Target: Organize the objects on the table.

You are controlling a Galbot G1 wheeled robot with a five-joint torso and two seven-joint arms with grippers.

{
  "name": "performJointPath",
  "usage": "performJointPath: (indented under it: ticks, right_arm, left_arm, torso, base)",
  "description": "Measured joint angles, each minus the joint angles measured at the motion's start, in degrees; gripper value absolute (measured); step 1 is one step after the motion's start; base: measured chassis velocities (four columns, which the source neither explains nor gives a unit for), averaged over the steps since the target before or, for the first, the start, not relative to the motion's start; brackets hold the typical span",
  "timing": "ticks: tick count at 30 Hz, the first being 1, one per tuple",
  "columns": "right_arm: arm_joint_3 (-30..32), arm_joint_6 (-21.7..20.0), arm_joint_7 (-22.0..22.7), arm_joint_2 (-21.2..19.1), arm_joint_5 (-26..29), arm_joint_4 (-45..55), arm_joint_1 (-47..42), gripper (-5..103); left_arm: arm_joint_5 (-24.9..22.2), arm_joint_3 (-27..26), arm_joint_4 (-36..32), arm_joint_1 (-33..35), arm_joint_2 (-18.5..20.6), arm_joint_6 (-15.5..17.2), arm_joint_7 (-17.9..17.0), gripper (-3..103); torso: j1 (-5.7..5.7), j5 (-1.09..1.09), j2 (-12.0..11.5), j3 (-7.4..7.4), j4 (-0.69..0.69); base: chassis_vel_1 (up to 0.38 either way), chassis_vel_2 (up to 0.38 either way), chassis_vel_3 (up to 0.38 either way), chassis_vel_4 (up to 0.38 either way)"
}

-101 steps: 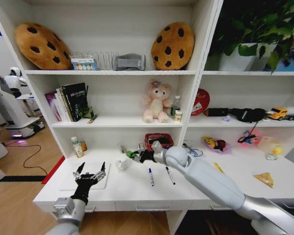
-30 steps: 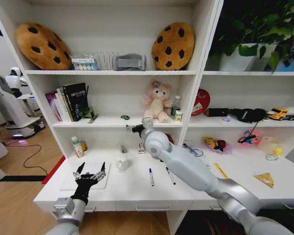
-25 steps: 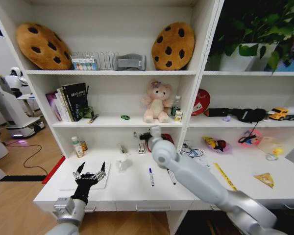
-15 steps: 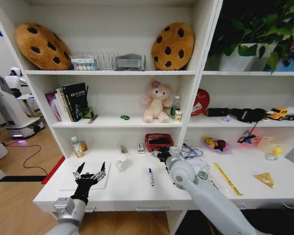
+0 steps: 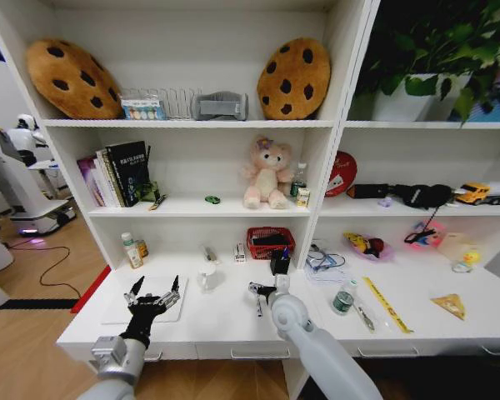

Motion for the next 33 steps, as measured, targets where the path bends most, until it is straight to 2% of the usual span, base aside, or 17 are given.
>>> performJointPath:
  ticks: [4,6,11,12,17,21,23,24,25,33]
  right_arm:
    - [-1.0,-0.3,1.0,1.3,0.2,-2.4,1.7,89]
    - [-2.4,-1.7,4.3,2.6,3.0,-5.3,4.3,84]
    - [-3.1,-2.5,4.8,2.6,4.0,-6.8,5.3,84]
    - [-3.1,-2.7,5.1,2.7,4.2,-7.0,5.4,80]
    - [-3.2,-3.3,5.3,2.7,4.9,-7.5,5.3,76]
    - [-3.2,-3.4,5.3,2.7,4.9,-7.7,5.0,67]
    - [-3.3,-3.4,5.3,2.7,4.9,-7.7,5.0,67]
    - [-3.3,-3.5,5.3,2.7,4.9,-7.7,4.9,65]
    - [-3.3,-3.5,5.3,2.7,4.9,-7.8,4.9,55]
    - [-3.3,-3.6,5.2,2.6,4.9,-8.8,5.4,49]
  left_arm:
    - [0.0,0.0,0.0,0.0,0.0,0.0,0.0,100]
    - [0.0,0.0,0.0,0.0,0.0,0.0,0.0,100]
    - [0.0,0.0,0.0,0.0,0.0,0.0,0.0,100]
    - [0.0,0.0,0.0,0.0,0.0,0.0,0.0,100]
    - [0.0,0.0,0.0,0.0,0.0,0.0,0.0,100]
    - [0.0,0.0,0.0,0.0,0.0,0.0,0.0,100]
    - [0.0,0.0,0.0,0.0,0.0,0.0,0.0,100]
    - [0.0,0.0,0.0,0.0,0.0,0.0,0.0,100]
    - [0.0,0.0,0.0,0.0,0.0,0.0,0.0,100]
    - [0.0,0.0,0.0,0.0,0.0,0.0,0.0,100]
  torso:
    - [0.00,0.00,0.0,0.00,0.00]
    - [0.01,0.00,0.0,0.00,0.00]
    - [0.01,0.01,0.0,0.00,-0.01]
    - [0.00,0.01,0.0,0.00,-0.01]
    - [0.00,0.01,0.0,0.00,-0.01]
    - [0.00,0.01,0.0,0.00,-0.01]
    - [0.00,0.02,0.0,0.00,-0.01]
    - [0.00,0.01,0.0,0.00,-0.01]
    - [0.00,0.01,0.0,0.00,-0.01]
    - [0.01,0.01,0.0,0.00,-0.01]
  base:
    - [0.000,0.000,0.000,0.000]
    - [0.000,0.000,0.000,0.000]
    - [0.000,0.000,0.000,0.000]
    - [0.000,0.000,0.000,0.000]
    - [0.000,0.000,0.000,0.000]
    - [0.000,0.000,0.000,0.000]
    - [0.000,0.000,0.000,0.000]
    - [0.000,0.000,0.000,0.000]
    - [0.000,0.000,0.000,0.000]
    - [0.000,0.000,0.000,0.000]
